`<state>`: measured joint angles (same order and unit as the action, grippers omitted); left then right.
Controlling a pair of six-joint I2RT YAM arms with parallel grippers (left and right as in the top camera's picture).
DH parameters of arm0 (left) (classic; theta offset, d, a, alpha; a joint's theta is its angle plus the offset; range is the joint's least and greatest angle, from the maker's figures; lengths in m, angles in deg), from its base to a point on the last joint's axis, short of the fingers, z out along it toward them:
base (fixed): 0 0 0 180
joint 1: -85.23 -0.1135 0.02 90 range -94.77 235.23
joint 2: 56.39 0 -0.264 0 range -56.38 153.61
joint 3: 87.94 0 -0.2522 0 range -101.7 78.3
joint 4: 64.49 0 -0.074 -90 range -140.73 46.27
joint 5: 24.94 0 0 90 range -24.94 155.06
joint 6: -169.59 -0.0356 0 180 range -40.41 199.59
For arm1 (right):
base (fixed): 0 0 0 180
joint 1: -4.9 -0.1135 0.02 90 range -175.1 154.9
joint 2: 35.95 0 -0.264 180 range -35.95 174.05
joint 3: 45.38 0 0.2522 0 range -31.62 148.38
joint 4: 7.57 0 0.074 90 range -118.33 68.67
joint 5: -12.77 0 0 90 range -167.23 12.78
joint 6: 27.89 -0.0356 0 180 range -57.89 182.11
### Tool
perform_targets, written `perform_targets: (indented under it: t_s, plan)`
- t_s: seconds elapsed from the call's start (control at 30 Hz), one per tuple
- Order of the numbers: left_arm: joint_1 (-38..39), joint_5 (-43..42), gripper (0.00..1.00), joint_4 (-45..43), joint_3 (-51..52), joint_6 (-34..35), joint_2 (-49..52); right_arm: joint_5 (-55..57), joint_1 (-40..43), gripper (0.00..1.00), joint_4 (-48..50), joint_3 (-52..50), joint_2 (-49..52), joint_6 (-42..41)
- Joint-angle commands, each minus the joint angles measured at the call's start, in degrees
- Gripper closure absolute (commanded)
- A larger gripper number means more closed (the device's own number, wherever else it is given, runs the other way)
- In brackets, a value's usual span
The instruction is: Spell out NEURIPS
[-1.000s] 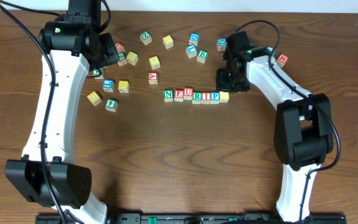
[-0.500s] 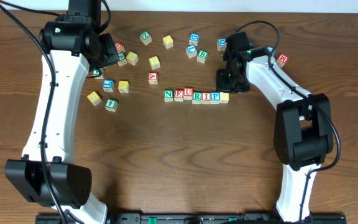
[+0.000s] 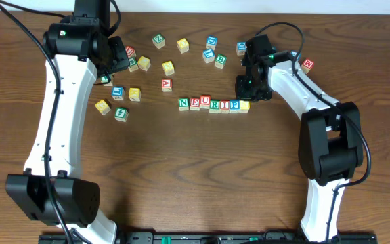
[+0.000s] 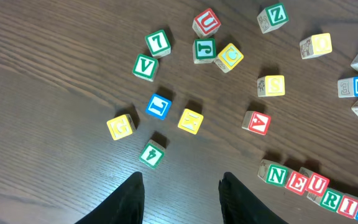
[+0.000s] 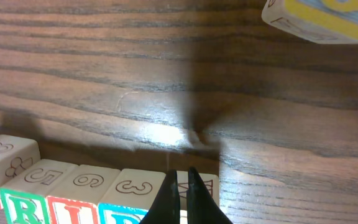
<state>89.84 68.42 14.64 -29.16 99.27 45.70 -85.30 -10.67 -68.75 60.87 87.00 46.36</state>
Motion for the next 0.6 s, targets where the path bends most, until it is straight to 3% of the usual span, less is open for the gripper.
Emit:
perform_targets:
  t_s: [0.0, 0.57]
  plan:
    - [0.0, 0.1, 0.60, 0.1, 0.4, 0.7, 0.9, 0.4, -0.5, 0.99, -0.2, -0.5, 0.9, 1.7]
    - [0.0, 0.1, 0.61, 0.2, 0.4, 0.7, 0.9, 0.2, -0.7, 0.99, 0.0, -0.5, 0.9, 3.2]
